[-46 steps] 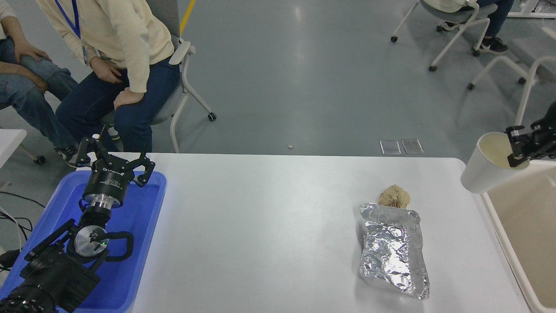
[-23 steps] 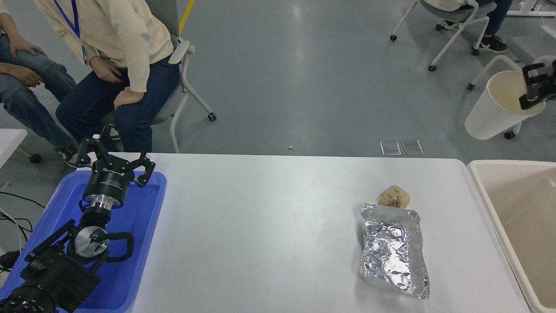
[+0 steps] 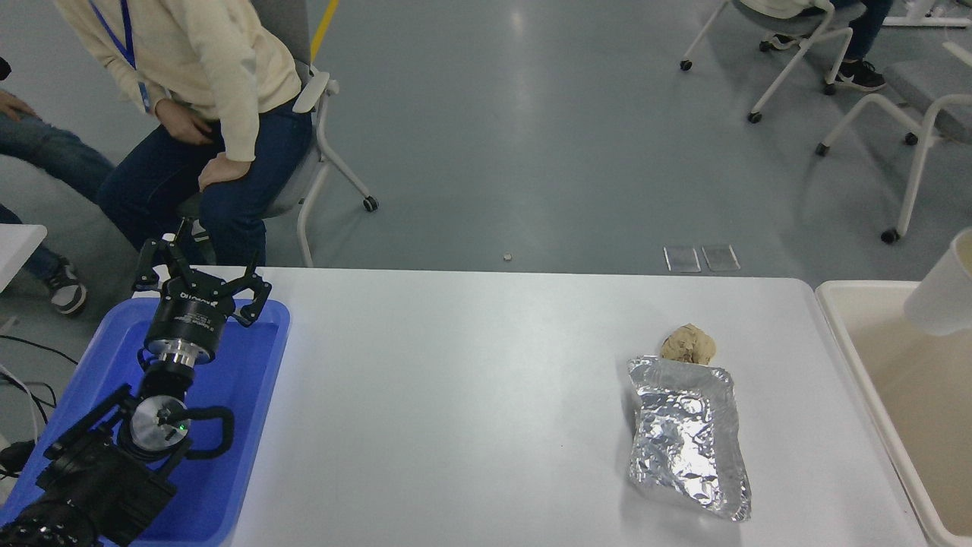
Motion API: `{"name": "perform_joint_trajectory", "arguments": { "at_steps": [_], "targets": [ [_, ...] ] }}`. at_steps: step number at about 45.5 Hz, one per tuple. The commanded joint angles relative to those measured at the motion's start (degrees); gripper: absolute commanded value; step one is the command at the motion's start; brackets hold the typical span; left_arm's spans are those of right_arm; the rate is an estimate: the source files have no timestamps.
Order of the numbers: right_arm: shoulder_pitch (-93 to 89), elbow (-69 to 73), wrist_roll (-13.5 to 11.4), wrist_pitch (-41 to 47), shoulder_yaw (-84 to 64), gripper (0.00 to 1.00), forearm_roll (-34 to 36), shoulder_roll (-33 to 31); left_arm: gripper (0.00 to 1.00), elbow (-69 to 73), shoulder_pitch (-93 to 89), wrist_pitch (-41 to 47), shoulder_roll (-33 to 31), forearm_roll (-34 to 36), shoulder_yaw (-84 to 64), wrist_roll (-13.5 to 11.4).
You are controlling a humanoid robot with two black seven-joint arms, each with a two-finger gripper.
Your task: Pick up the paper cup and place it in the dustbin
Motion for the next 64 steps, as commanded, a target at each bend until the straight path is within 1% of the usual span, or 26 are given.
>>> {"name": "perform_joint_trajectory", "arguments": {
  "at_steps": [1, 5, 7, 14, 17, 22, 27, 32, 35, 40, 44, 54, 58, 64],
  "targets": [
    [-19.8, -14.7, -0.1, -4.0, 6.3, 0.0, 7.0, -1.7, 1.0, 0.0, 0.0, 0.0, 0.0, -0.1, 0.0, 0.0],
    [-29.1, -22.1, -0.6, -7.0, 11.0, 0.0, 7.5, -1.3, 1.0, 0.0, -0.1, 0.0, 0.0, 0.0, 0.0, 0.0],
    [-33.3, -25.4, -1.3, -8.9, 14.3, 0.0, 7.5, -1.3, 1.0, 0.0, 0.0, 0.0, 0.0, 0.0, 0.0, 0.0],
    [-46.9, -33.5, -4.8, -12.5, 28.8, 0.0, 7.4, -1.2, 1.0, 0.0, 0.0, 0.0, 0.0, 0.0, 0.0, 0.0],
    [-51.5, -36.9, -5.9, -14.1, 34.0, 0.0, 7.4, -1.0, 1.0, 0.0, 0.0, 0.0, 0.0, -0.1, 0.0, 0.0],
    [-59.0, -41.9, -6.3, -18.9, 39.0, 0.0, 7.2, 0.2, 1.0, 0.0, 0.0, 0.0, 0.0, -0.1, 0.0, 0.0],
    [-63.6, -46.7, -6.5, -23.0, 40.7, 0.0, 7.2, 4.2, 1.0, 0.0, 0.0, 0.0, 0.0, 0.0, 0.0, 0.0],
    [-66.2, -50.2, -8.0, -25.5, 41.2, 0.0, 7.5, 6.4, 1.0, 0.0, -0.1, 0.0, 0.0, 0.0, 0.0, 0.0],
    [-68.9, -52.2, -9.4, -29.4, 41.8, 0.0, 7.7, 8.9, 1.0, 0.0, 0.0, 0.0, 0.0, 0.0, 0.0, 0.0],
    [-72.9, -54.3, -13.5, -34.5, 42.1, 0.0, 7.8, 11.3, 1.0, 0.0, 0.0, 0.0, 0.0, 0.0, 0.0, 0.0],
    [-73.8, -54.3, -14.8, -36.3, 42.7, 0.0, 7.8, 12.2, 1.0, 0.0, 0.0, 0.0, 0.0, -0.1, 0.0, 0.0],
    [-76.5, -54.3, -18.6, -36.7, 42.7, 0.0, 7.7, 13.0, 1.0, 0.0, 0.0, 0.0, 0.0, -0.1, 0.0, 0.0],
    [-77.5, -54.3, -19.2, -36.8, 42.7, 0.0, 7.7, 13.1, 1.0, 0.0, 0.0, 0.0, 0.0, -0.1, 0.0, 0.0],
    [-77.7, -54.3, -19.2, -36.9, 42.8, 0.0, 7.8, 13.7, 1.0, 0.0, 0.0, 0.0, 0.0, -0.1, 0.0, 0.0]
  ]
}}
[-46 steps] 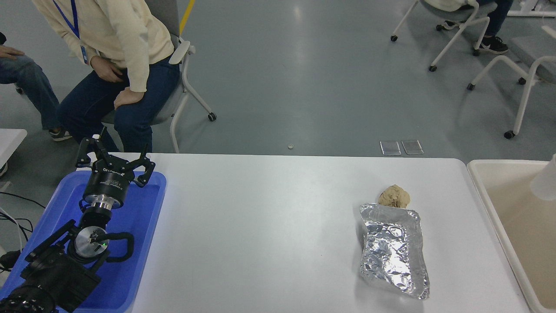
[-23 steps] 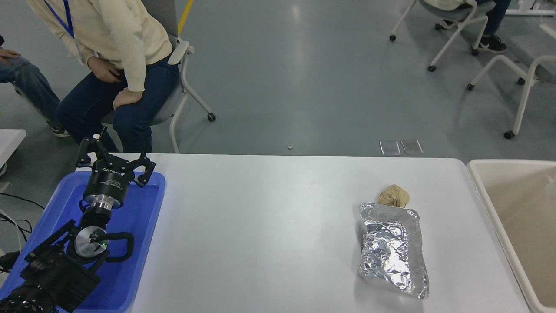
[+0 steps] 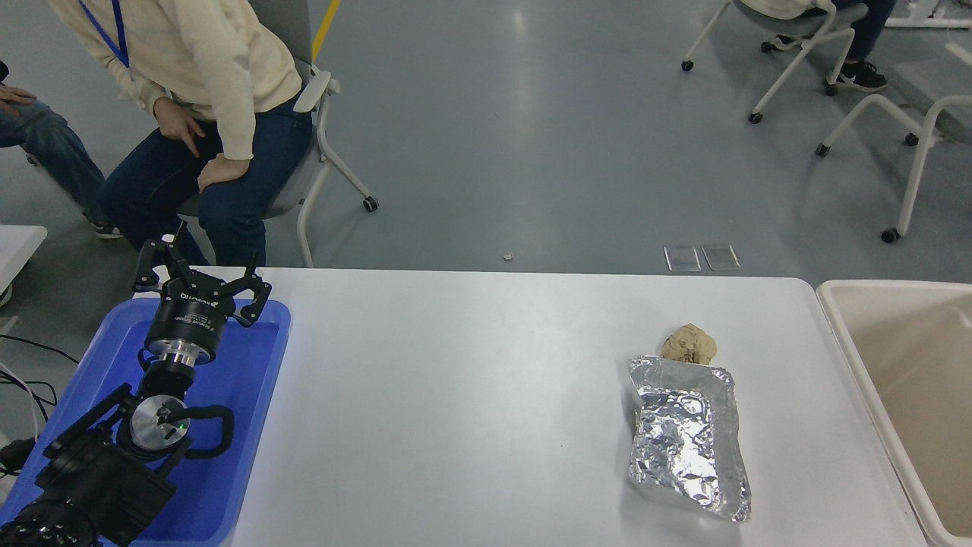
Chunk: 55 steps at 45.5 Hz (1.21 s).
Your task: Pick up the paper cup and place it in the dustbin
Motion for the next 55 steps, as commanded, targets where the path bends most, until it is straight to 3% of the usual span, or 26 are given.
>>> {"name": "perform_joint_trajectory", "arguments": {
  "at_steps": [1, 10, 18, 28, 35, 45, 55],
  "targets": [
    [-2.3, -0.6, -1.9, -1.4, 0.4, 0.04, 0.1, 1.3, 1.0, 0.0, 0.0, 0.0, 0.0, 0.1, 0.0, 0.0],
    [-2.3, -0.3, -1.9, -6.1, 1.1, 0.64, 0.1, 1.2, 1.0, 0.0, 0.0, 0.0, 0.0, 0.1, 0.0, 0.0],
    [-1.6, 1.0, -1.8, -6.4, 1.2, 0.95, 0.1, 0.9, 1.0, 0.0, 0.0, 0.0, 0.0, 0.1, 0.0, 0.0],
    [1.2, 7.7, -1.7, -6.3, 0.9, 0.99, -0.8, -0.6, 1.0, 0.0, 0.0, -0.1, 0.0, 0.0, -0.1, 0.0],
    [8.7, 20.7, -1.7, -6.1, 0.3, 1.0, -1.6, -6.8, 1.0, 0.0, 0.0, -0.1, 0.0, 0.0, 0.0, 0.0],
    [23.2, 37.9, -1.8, -5.3, -3.8, 1.0, -12.8, -13.6, 1.0, 0.0, -0.1, -0.1, 0.0, 0.0, 0.0, 0.0],
    [39.4, 52.2, -1.8, 0.0, -13.9, 1.0, -13.4, -15.0, 1.0, 0.0, -0.1, -0.1, 0.0, 0.0, 0.0, 0.0]
  ]
}}
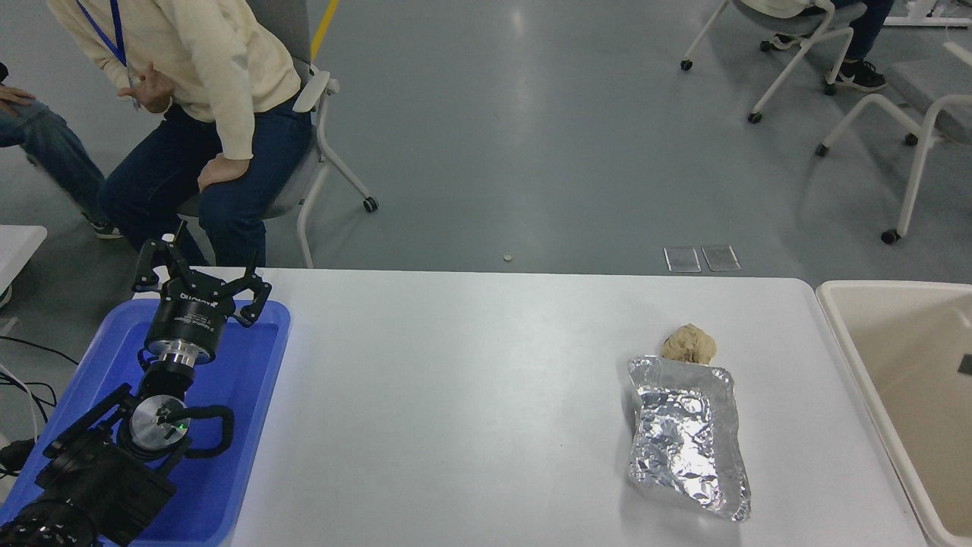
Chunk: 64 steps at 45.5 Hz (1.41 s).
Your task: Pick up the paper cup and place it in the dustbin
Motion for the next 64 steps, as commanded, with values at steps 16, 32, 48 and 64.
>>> {"name": "perform_joint_trajectory", "arguments": {
  "at_steps": [16, 32, 48, 64],
  "targets": [
    [39.8, 24.8, 0.1, 22.1, -24.7, 1.0, -1.7, 6.2, 1.0, 0.0, 0.0, 0.0, 0.0, 0.1, 0.0, 0.0],
    [55.8, 25.9, 0.3, 41.1, -24.6, 1.0, 7.3, 15.4, 1.0, 0.0, 0.0, 0.1, 0.0, 0.1, 0.0, 0.0],
    [68.0, 30.5, 0.3, 41.1, -23.8, 1.0, 8.3, 24.6, 1.0, 0.0, 0.0, 0.2, 0.0, 0.1, 0.0, 0.0],
    [69.6, 32.8, 0.3, 41.1, -19.1, 1.0, 8.7, 26.7, 1.0, 0.0, 0.0, 0.2, 0.0, 0.0, 0.0, 0.1]
  ]
}}
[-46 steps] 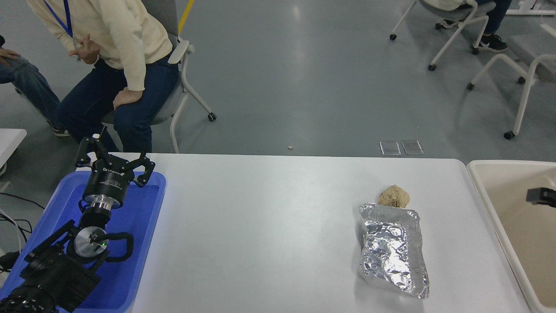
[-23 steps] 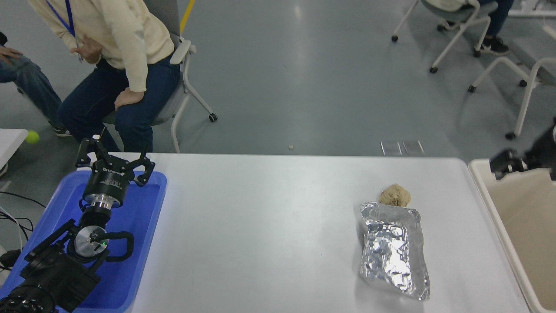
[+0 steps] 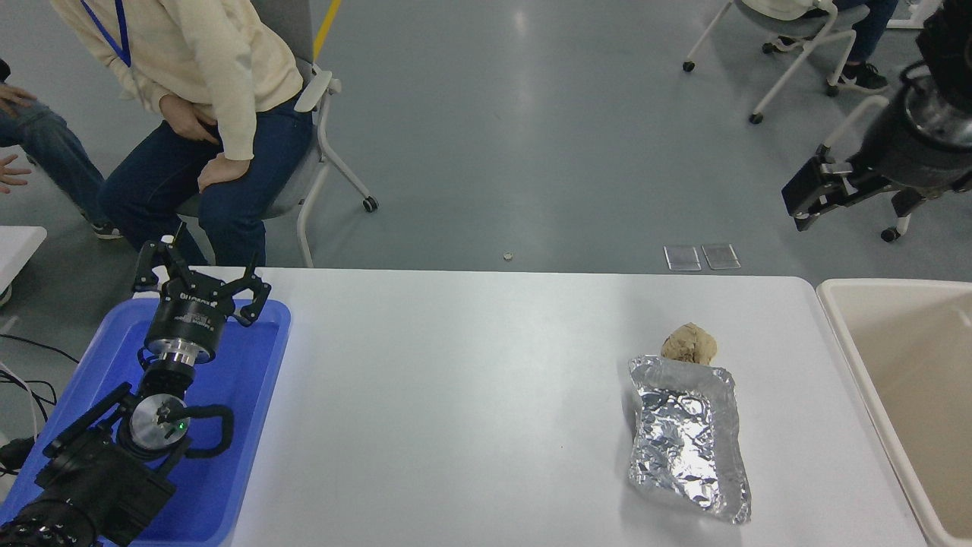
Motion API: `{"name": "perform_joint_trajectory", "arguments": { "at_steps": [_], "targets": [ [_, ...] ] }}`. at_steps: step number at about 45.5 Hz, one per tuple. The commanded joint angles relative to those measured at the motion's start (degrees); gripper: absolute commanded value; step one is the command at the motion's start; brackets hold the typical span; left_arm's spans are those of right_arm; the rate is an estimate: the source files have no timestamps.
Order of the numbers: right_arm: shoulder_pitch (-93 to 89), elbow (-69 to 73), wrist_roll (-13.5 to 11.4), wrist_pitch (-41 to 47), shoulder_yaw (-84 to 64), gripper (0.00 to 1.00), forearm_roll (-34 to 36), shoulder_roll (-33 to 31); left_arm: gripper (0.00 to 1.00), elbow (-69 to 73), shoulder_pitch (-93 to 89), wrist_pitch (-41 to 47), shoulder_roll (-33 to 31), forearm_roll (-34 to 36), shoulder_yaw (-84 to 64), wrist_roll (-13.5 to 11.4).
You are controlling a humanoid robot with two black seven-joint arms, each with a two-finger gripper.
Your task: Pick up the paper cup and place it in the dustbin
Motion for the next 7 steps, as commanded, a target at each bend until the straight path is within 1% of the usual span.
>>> {"name": "perform_joint_trajectory", "arguments": {
  "at_steps": [1, 7],
  "targets": [
    [1.4, 1.2, 0.0, 0.3, 2.0, 1.0, 0.4, 1.7, 1.0, 0.0, 0.0, 0.0, 0.0, -0.1, 0.0, 0.0],
    [1.4, 1.2, 0.0, 0.3, 0.8, 1.0, 0.4, 2.1, 1.0, 0.0, 0.0, -0.1, 0.0, 0.0, 0.0, 0.0]
  ]
}}
